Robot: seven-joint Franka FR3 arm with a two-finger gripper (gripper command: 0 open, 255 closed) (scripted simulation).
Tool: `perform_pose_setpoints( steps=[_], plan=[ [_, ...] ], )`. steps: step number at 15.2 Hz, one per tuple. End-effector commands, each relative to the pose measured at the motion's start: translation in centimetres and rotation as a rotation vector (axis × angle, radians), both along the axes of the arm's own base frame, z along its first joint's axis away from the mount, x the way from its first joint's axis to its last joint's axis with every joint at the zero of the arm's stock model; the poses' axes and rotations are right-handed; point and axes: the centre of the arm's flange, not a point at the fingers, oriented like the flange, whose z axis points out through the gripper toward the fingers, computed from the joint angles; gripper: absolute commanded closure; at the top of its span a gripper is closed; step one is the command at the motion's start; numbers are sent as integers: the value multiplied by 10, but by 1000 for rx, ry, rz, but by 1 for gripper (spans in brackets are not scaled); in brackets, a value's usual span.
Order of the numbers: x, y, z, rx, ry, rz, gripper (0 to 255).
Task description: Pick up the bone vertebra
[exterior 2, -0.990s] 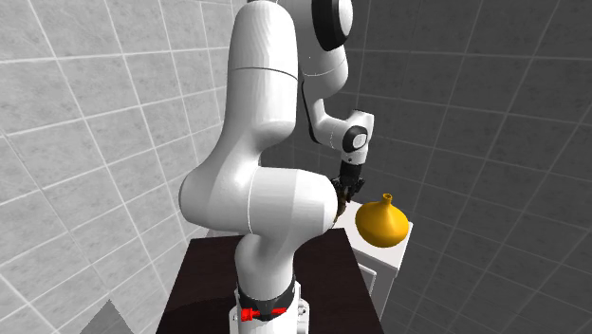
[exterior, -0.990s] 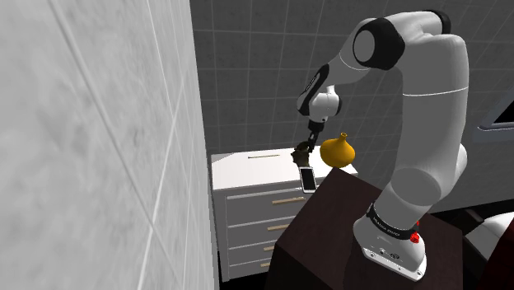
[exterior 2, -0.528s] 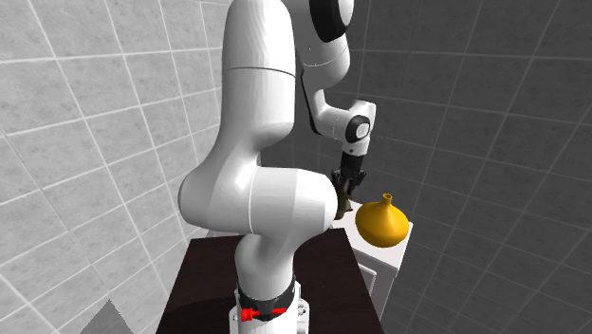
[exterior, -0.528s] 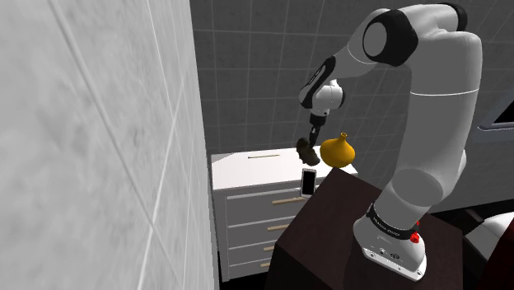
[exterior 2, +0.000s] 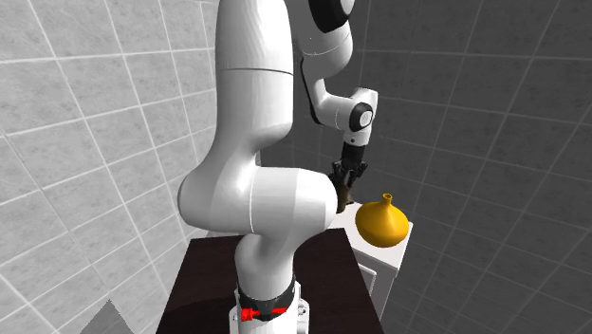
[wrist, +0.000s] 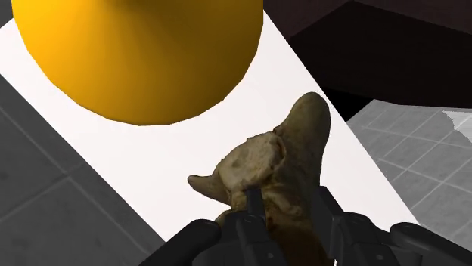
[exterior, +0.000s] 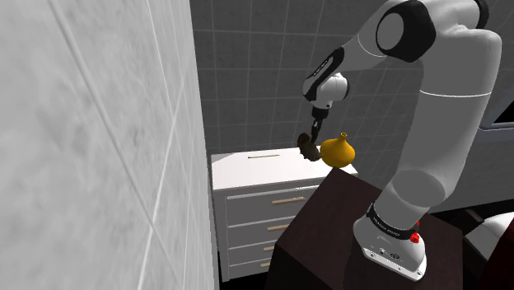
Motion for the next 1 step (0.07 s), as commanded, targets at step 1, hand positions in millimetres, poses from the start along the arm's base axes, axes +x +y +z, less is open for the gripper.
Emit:
perform_pose_setpoints(
  steps=[1],
  plan=[
    [0,1,4,0,0,0,255]
  ],
)
